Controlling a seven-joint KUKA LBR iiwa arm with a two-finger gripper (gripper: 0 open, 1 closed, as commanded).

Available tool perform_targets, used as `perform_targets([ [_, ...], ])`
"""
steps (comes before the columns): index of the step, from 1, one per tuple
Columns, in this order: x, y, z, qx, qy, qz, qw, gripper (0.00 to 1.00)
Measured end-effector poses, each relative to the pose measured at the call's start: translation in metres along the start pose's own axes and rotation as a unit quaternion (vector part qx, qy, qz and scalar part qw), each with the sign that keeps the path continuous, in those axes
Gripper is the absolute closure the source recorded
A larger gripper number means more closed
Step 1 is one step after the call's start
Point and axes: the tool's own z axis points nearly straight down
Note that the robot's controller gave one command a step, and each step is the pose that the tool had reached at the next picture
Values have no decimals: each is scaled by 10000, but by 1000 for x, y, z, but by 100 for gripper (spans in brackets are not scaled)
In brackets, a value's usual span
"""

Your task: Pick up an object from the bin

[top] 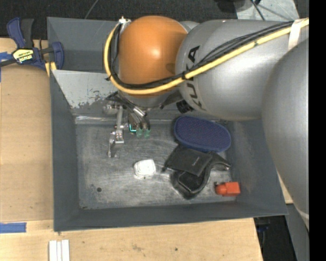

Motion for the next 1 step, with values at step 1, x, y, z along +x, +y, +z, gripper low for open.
perform_targets([
  [1, -21, -56, 102, 9, -14, -1426, 9898, 0],
])
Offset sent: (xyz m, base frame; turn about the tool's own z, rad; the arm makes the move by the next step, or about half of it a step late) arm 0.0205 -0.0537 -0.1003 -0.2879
